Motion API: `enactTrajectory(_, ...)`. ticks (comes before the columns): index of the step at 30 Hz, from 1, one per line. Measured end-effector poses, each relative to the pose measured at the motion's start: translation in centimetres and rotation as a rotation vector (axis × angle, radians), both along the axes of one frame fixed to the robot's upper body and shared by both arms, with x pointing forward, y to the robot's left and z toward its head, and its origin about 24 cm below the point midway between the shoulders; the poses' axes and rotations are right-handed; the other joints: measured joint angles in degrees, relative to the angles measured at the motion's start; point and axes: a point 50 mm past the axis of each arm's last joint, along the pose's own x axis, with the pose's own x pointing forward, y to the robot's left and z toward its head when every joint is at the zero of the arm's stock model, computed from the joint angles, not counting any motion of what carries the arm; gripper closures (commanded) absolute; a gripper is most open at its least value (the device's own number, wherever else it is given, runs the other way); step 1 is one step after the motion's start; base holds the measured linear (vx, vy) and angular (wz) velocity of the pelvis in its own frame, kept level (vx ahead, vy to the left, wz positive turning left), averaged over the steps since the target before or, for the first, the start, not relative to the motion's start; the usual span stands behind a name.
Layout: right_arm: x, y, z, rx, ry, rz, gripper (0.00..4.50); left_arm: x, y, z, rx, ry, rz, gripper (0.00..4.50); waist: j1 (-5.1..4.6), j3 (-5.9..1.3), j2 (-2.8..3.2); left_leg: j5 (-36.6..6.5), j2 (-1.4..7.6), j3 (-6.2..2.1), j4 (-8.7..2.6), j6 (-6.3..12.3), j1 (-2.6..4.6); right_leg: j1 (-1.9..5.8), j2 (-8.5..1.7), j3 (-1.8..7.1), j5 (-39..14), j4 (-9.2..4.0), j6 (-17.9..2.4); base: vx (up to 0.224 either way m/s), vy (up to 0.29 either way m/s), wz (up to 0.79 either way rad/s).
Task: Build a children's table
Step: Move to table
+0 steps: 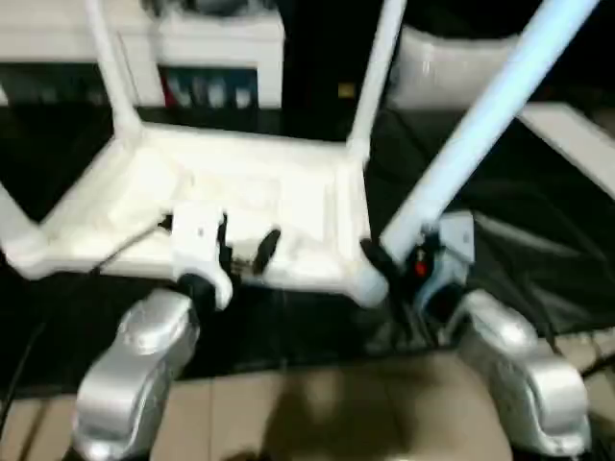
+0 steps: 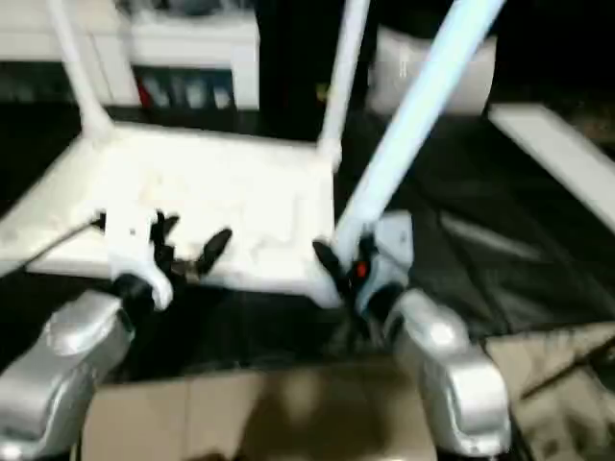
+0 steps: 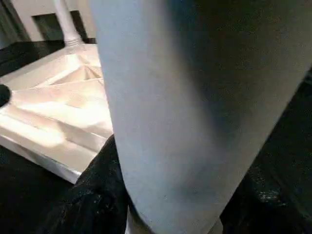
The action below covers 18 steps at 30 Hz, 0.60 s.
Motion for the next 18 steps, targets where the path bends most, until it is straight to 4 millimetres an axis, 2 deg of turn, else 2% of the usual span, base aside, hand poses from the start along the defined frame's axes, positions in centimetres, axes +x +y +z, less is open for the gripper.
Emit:
enactTrajectory(1,0.0,0.2,-0.1,0.000,0.004,0.007,2.57,0.0,0.1,0.0,0.002,-0.002,0.013,0.00,-0.64,0.26,-0.01,0.2,-0.96,-2.09,-0.38,0.00,0.10,-0.33,1.42,1.52,-1.1,1.33,-1.5,0.000,0.000,0.00)
enactTrajectory(2,-0.1,0.4,-0.2,0.001,0.007,0.012,2.57,0.1,0.2,-0.1,0.004,0.004,0.019,0.00,-0.73,0.31,-0.10,0.5,-1.74,-3.65,-1.00,-0.57,0.16,-0.20,2.26,2.75,-1.8,1.83,-2.8,-0.014,-0.084,0.43)
enactTrajectory(3,-0.1,0.4,-0.1,0.003,0.006,0.013,2.57,0.1,0.3,-0.2,0.008,0.005,0.021,0.00,-0.65,0.14,-0.50,0.8,-2.43,-4.56,-1.90,-1.05,0.17,-0.20,2.85,3.91,-2.5,2.39,-3.9,-0.028,-0.170,0.48)
enactTrajectory(4,0.0,0.5,0.0,0.012,0.003,0.015,2.57,0.1,0.3,-0.2,0.017,0.005,0.025,0.00,-0.22,-0.12,-1.25,1.1,-2.51,-5.16,-2.93,-1.45,0.25,-0.34,3.58,5.29,-3.2,2.62,-5.0,-0.028,-0.170,0.48)
enactTrajectory(6,-0.1,0.7,0.0,0.026,0.003,0.021,2.57,0.1,0.6,-0.2,0.034,0.004,0.041,0.00,0.83,-0.31,-1.72,1.4,-2.30,-5.74,-4.28,-1.90,0.40,-1.05,3.76,5.89,-3.8,2.95,-5.3,-0.052,-0.250,0.20)
enactTrajectory(7,-0.1,0.7,0.0,0.024,0.004,0.026,2.57,0.1,0.6,-0.3,0.033,0.006,0.053,0.00,1.20,-0.45,-2.16,1.6,-2.10,-6.08,-5.05,-1.70,0.60,-1.41,4.12,5.94,-3.7,3.04,-4.7,-0.059,-0.268,0.14)
enactTrajectory(8,-0.1,0.5,-0.1,0.017,0.005,0.026,2.57,0.1,0.7,-0.3,0.033,0.009,0.058,0.00,1.53,-0.62,-2.50,1.0,-1.35,-5.71,-5.14,-0.83,0.45,-1.34,4.55,5.80,-3.2,2.65,-4.5,-0.014,-0.290,0.01)
enactTrajectory(9,-0.1,0.3,-0.1,0.010,0.006,0.019,2.57,0.1,0.5,-0.3,0.031,0.008,0.058,0.00,2.32,-0.68,-2.95,-0.1,0.13,-2.77,-0.96,1.14,-0.67,-1.16,5.16,5.26,-2.6,2.15,-5.0,-0.007,-0.285,-0.09)
enactTrajectory(10,-0.1,0.0,-0.2,0.009,0.009,0.008,2.57,0.0,0.2,-0.4,0.034,0.014,0.046,0.00,2.74,-0.58,-3.68,-0.6,1.78,0.32,4.74,2.06,-1.58,-1.04,5.56,5.27,-2.3,2.09,-5.3,-0.007,-0.285,-0.09)
enactTrajectory(11,-0.1,-0.2,-0.1,0.011,0.006,0.002,2.57,0.0,0.1,-0.4,0.034,0.016,0.042,0.00,2.79,-0.65,-4.33,-0.7,2.16,1.63,6.05,2.04,-1.25,-1.27,5.69,5.24,-1.9,2.03,-5.1,-0.022,-0.267,-0.07)
enactTrajectory(12,-0.1,-0.3,0.0,0.011,0.003,0.000,2.57,0.0,0.1,-0.4,0.031,0.016,0.041,0.00,3.03,-0.58,-4.57,-0.7,2.26,2.30,5.29,2.03,-0.39,-1.50,6.02,5.21,-1.7,1.63,-5.1,-0.015,-0.217,-0.03)
enactTrajectory(13,-0.1,-0.4,0.0,0.011,0.002,-0.007,2.57,0.0,0.1,-0.4,0.031,0.019,0.042,0.00,3.43,-0.62,-4.36,-0.6,2.41,2.78,3.57,2.09,0.69,-2.03,6.75,5.10,-1.1,0.99,-5.3,-0.015,-0.217,-0.03)
enactTrajectory(14,-0.1,-0.5,0.0,0.008,0.002,-0.006,2.57,0.0,0.2,-0.4,0.028,0.019,0.042,0.00,3.95,-0.70,-3.67,-0.6,2.92,2.76,2.07,2.30,1.35,-2.37,7.74,4.96,-0.8,0.65,-5.2,-0.012,-0.137,-0.02)
enactTrajectory(15,-0.1,-0.4,-0.1,0.009,0.004,-0.003,2.57,-0.1,0.4,-0.5,0.027,0.022,0.044,0.00,4.30,-0.74,-2.82,-2.2,3.70,2.63,0.63,2.90,2.01,-2.46,8.62,4.28,-0.6,0.29,-4.9,0.013,-0.081,0.11)
enactTrajectory(16,-0.1,-0.3,-0.2,0.016,0.008,0.001,2.57,-0.2,0.8,-0.6,0.033,0.028,0.056,0.00,4.24,-0.84,-2.32,-3.1,5.09,2.49,0.43,1.31,2.18,-3.19,8.79,3.32,-0.8,1.08,-2.9,0.013,-0.081,0.11)
enactTrajectory(17,-0.1,0.3,-0.2,0.024,0.009,0.026,2.57,-0.4,1.3,-0.8,0.038,0.036,0.071,0.00,3.94,-0.85,-2.31,-3.2,5.46,2.37,0.62,0.32,2.17,-4.84,8.35,3.40,-1.3,4.10,2.1,0.000,0.000,0.00)
enactTrajectory(18,-0.3,0.9,-0.2,0.033,0.011,0.056,2.57,-0.5,1.6,-1.1,0.042,0.047,0.083,0.00,3.40,-0.89,-2.55,-3.1,5.13,2.32,1.15,0.20,2.16,-6.54,7.39,4.82,-1.2,7.04,3.2,0.000,0.000,0.00)
